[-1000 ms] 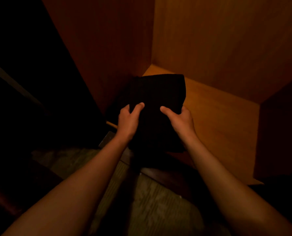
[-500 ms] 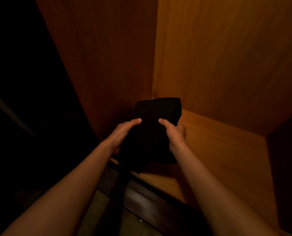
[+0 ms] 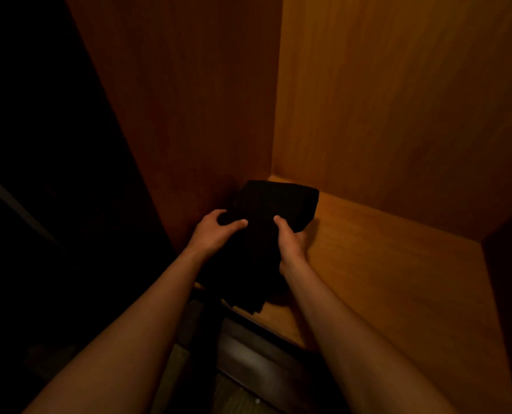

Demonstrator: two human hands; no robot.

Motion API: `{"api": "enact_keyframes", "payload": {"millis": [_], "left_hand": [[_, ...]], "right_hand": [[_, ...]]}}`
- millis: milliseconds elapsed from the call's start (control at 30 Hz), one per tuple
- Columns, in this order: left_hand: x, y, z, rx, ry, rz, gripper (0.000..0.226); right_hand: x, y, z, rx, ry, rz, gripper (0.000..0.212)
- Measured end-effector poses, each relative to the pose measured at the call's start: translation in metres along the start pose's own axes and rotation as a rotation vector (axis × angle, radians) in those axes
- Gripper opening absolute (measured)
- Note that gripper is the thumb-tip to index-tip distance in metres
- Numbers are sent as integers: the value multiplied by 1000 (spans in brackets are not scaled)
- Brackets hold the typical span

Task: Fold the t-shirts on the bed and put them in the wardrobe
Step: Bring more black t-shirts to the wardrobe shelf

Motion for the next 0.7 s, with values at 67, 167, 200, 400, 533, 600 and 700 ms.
{"api": "enact_keyframes", "payload": {"millis": [67,167,200,400,533,600,700], "left_hand": [[-4,8,5,-60,14,14,73],[-10,19,9,-211,50,-43,75],[-10,23,7,-249,60,-80,79],[-7,12,-5,-344,153,-252,110],[-3,-6,-17,-284,255,-442,63],[4,-15,-25,-252,319,-682,47],[16,-28,-34,-224,350,-1115,48]], "right_hand": [[3,5,3,116,108,28,67],[1,18,3,204,263,-25,62],[0,20,5,215,288,-55,59],[-3,34,-8,233,338,19,41],[-13,49,-16,192,370,192,42],[-17,58,-20,174,396,274,40],[-19,69,-29,177,421,382,37]]}}
Point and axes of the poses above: each hand's wrist, its own z-axis towards the middle knuckle, its own x-axis out of the palm, y = z × x, the point moved 6 cm from there along z, towards the middle knuckle, and after that the axes turned 6 degrees about z, right-handed, at the moved point
